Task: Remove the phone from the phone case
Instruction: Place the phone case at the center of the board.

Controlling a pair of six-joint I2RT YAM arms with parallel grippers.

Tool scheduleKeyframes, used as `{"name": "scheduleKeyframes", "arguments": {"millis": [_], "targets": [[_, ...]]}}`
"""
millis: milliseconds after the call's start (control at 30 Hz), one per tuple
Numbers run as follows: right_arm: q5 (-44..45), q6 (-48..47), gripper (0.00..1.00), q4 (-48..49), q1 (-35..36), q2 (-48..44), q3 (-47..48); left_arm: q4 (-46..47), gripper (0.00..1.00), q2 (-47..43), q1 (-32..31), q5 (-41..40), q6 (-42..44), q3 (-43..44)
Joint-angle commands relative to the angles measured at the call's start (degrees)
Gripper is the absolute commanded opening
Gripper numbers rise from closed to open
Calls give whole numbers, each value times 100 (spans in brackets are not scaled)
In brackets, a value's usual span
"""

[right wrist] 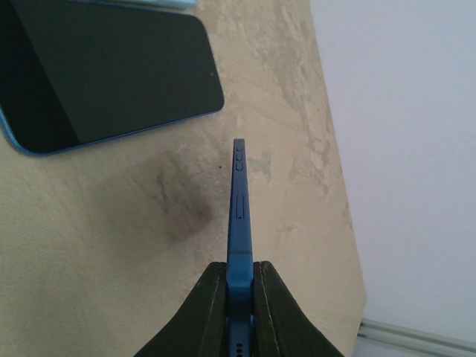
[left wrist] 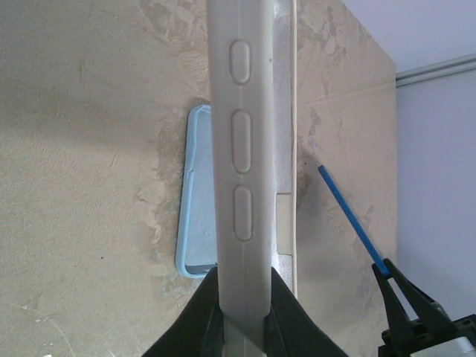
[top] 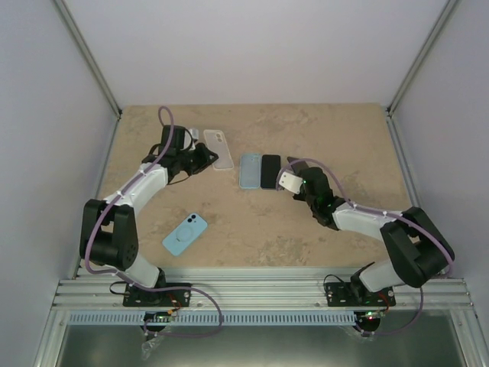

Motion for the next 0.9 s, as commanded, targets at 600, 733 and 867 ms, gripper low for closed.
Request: {"name": "scheduleKeyframes", "arguments": {"millis": [600,733,867], "targets": [[127,87,16,1373,256,780,-485,17,0,74,124,136,-27,115],[125,146,16,1440,358,901,-548,19,0,118,132,146,-31,134],[135,101,16,1594,438,1076,-629,-16,0,147,133,137,-22,159]]}}
